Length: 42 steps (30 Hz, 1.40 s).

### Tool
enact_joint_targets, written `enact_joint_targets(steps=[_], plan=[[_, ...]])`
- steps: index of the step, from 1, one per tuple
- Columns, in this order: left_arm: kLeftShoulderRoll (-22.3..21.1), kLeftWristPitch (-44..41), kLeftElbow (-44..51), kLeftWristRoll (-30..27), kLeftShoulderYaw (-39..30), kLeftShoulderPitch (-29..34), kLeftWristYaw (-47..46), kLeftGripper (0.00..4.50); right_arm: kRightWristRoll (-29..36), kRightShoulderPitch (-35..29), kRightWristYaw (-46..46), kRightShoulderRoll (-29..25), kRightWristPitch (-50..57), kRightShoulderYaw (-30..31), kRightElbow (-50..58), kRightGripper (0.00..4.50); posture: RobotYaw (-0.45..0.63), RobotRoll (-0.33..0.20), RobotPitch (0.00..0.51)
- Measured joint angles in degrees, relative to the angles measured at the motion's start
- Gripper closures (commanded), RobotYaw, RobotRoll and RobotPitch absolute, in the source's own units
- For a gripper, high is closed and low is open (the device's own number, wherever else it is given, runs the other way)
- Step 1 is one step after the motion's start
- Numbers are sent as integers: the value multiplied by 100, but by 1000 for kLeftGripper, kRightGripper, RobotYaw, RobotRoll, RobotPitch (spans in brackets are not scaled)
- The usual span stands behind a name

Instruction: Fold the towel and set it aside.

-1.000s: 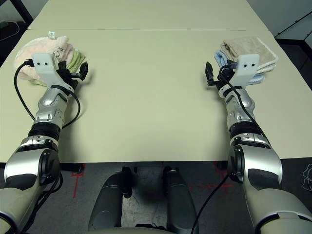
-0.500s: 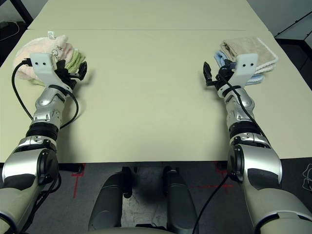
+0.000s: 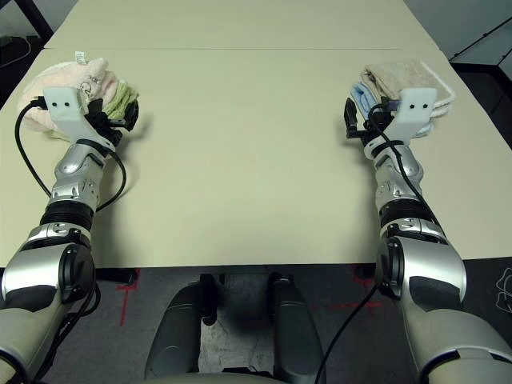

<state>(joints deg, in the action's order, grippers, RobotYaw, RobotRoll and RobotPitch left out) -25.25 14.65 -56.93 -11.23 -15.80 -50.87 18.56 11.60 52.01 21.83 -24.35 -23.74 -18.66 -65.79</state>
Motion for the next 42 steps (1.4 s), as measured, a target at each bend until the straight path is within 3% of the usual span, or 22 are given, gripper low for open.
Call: enact_joint_targets(steps=[42], plan=[[-48, 38, -217, 130, 59, -21, -18, 17, -104, 85, -56, 107, 93, 113, 11, 0, -75, 0, 170]])
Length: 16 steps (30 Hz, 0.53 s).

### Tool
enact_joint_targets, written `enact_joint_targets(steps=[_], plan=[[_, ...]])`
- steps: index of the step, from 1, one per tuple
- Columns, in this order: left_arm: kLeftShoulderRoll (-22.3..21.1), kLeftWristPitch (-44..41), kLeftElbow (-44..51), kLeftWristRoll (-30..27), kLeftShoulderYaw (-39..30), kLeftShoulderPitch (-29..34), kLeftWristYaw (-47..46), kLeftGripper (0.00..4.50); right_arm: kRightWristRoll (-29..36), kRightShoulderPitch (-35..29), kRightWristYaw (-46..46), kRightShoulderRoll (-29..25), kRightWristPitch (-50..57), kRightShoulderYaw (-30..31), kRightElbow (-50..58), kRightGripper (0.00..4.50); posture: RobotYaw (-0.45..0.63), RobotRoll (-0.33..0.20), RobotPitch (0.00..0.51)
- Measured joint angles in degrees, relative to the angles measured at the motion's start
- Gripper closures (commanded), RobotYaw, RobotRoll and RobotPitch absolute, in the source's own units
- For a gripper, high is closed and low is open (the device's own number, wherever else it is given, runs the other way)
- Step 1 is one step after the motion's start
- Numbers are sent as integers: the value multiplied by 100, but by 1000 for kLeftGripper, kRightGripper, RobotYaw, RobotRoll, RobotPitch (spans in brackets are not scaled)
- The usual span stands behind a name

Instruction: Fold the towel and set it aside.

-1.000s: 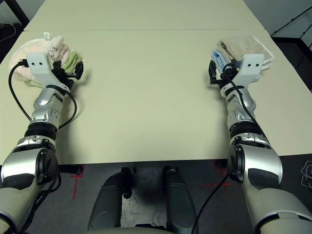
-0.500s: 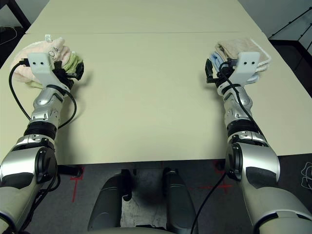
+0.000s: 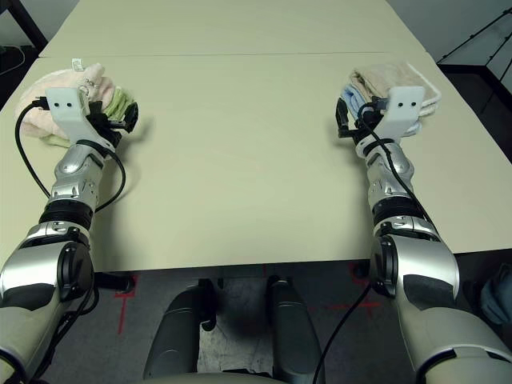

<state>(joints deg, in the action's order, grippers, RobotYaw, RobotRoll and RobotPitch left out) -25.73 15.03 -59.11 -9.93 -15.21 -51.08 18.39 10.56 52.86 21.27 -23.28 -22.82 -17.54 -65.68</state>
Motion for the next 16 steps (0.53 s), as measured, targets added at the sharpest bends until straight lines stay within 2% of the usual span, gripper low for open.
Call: enact_joint_targets(steps=[16], plan=[[40, 0, 9, 0, 3, 35, 21, 17, -9, 0, -1, 0, 19, 10, 1, 0, -78, 0, 169]])
